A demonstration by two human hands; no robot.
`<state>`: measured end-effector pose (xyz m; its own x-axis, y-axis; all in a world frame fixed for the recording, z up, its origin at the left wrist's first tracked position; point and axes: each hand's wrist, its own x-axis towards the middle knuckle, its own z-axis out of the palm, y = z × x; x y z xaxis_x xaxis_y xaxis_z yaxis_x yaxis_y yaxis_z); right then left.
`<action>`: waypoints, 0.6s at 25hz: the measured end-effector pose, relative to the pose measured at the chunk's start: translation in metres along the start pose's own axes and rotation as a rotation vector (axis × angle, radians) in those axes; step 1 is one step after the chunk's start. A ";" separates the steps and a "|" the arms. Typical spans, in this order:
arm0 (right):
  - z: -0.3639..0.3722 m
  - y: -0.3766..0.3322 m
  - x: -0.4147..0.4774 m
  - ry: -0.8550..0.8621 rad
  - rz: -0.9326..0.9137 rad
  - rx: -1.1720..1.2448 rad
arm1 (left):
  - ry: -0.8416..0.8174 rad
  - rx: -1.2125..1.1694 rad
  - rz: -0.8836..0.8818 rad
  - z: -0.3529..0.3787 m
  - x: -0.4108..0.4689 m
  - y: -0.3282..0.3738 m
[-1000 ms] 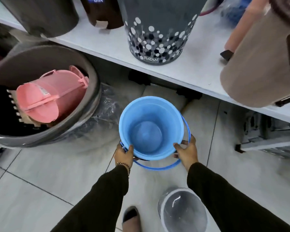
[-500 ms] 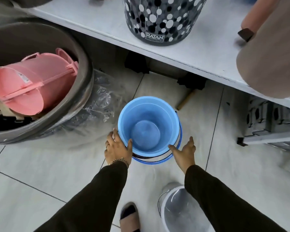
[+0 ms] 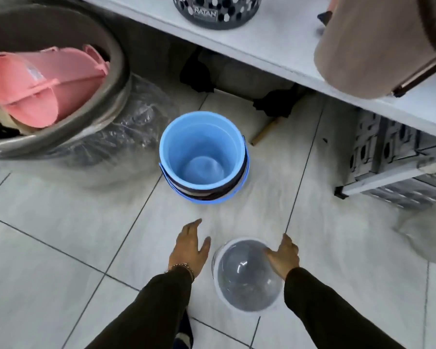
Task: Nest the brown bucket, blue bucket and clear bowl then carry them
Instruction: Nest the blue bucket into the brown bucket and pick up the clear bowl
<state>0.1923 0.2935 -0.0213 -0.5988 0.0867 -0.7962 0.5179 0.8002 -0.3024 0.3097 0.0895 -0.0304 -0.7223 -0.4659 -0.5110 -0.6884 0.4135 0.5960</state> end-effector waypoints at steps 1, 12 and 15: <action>0.003 0.025 0.002 -0.008 0.037 -0.032 | -0.113 -0.043 -0.094 0.020 -0.011 -0.011; 0.039 0.150 0.022 -0.020 -0.091 0.173 | -0.346 0.057 -0.209 0.121 -0.053 -0.061; 0.006 0.136 0.002 0.054 -0.221 0.188 | -0.253 -0.249 -0.103 0.104 -0.061 -0.025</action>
<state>0.2647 0.3988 -0.0670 -0.7387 -0.0425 -0.6727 0.4721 0.6798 -0.5613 0.3638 0.1890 -0.0783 -0.6653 -0.2737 -0.6946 -0.7434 0.1571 0.6501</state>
